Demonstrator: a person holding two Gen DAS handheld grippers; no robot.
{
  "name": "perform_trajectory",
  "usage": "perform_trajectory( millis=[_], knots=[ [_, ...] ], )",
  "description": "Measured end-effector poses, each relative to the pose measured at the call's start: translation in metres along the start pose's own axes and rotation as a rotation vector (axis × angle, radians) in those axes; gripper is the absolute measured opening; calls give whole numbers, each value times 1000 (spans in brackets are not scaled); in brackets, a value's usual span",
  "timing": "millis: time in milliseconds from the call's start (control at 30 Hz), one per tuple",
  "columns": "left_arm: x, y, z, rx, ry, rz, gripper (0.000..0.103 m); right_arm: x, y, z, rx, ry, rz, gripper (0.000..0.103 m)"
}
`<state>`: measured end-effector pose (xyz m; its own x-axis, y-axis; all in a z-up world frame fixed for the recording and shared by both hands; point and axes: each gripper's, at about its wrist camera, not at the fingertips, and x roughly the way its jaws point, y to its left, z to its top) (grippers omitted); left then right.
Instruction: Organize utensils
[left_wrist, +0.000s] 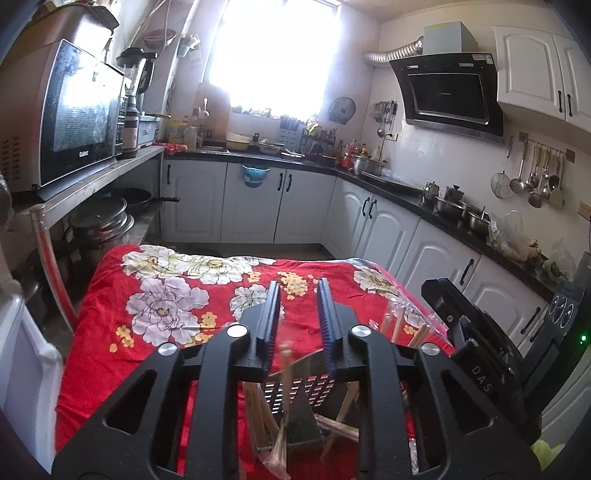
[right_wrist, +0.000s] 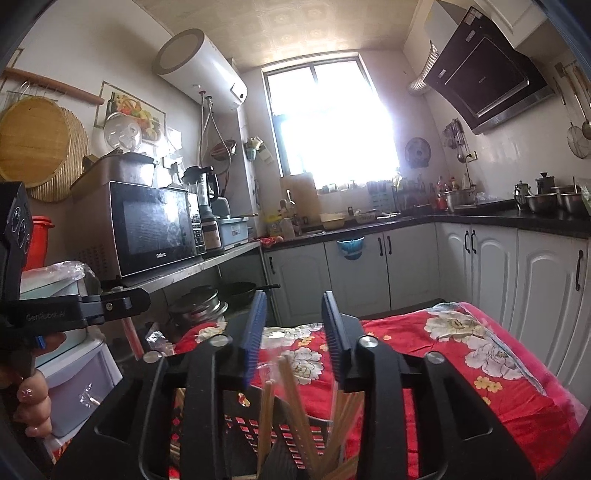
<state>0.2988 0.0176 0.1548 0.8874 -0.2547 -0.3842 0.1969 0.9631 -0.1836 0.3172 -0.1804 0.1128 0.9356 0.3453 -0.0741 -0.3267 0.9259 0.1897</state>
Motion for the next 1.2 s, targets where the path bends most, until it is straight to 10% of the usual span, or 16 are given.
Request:
perform_trajectory(
  millis=[1200],
  knots=[
    [-85,-4,-52,-67,23,-5,91,-82,9,-17,7,116,-10,86]
  ],
)
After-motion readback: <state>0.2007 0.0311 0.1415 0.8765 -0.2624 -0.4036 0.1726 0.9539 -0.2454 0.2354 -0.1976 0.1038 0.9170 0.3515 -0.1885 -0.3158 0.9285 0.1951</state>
